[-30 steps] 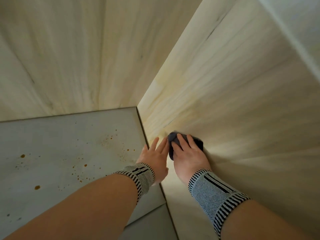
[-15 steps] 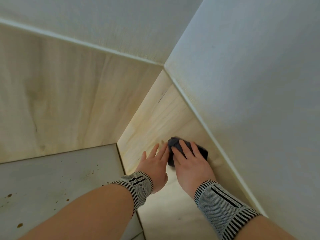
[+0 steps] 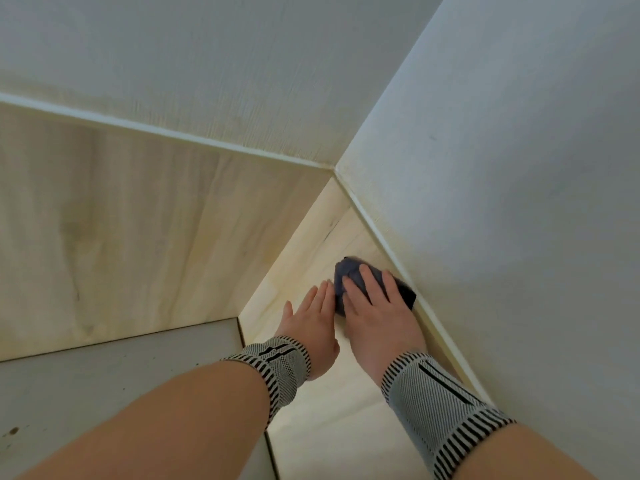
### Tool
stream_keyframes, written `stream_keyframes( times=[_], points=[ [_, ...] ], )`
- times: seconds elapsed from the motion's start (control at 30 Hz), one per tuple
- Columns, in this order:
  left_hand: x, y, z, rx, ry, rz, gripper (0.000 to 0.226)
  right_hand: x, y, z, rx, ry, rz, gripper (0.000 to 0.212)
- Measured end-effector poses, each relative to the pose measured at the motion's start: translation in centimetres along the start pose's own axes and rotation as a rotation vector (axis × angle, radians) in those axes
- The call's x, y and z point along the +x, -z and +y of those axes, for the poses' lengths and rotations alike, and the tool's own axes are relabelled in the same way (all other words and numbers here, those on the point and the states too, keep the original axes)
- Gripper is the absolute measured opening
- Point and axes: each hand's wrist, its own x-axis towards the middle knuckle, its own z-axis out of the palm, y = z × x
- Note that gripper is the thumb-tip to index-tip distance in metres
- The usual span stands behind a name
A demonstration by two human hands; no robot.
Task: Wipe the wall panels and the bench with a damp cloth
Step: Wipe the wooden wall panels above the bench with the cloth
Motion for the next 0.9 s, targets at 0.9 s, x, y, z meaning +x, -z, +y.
stream_keyframes(
  times=[0.9],
  points=[
    [7.3,-0.2,-11.0,0.037,0.17,0.015,0.081,15.5,-0.4,-3.3,-0.099,0.022,0.026,0.057]
  ],
)
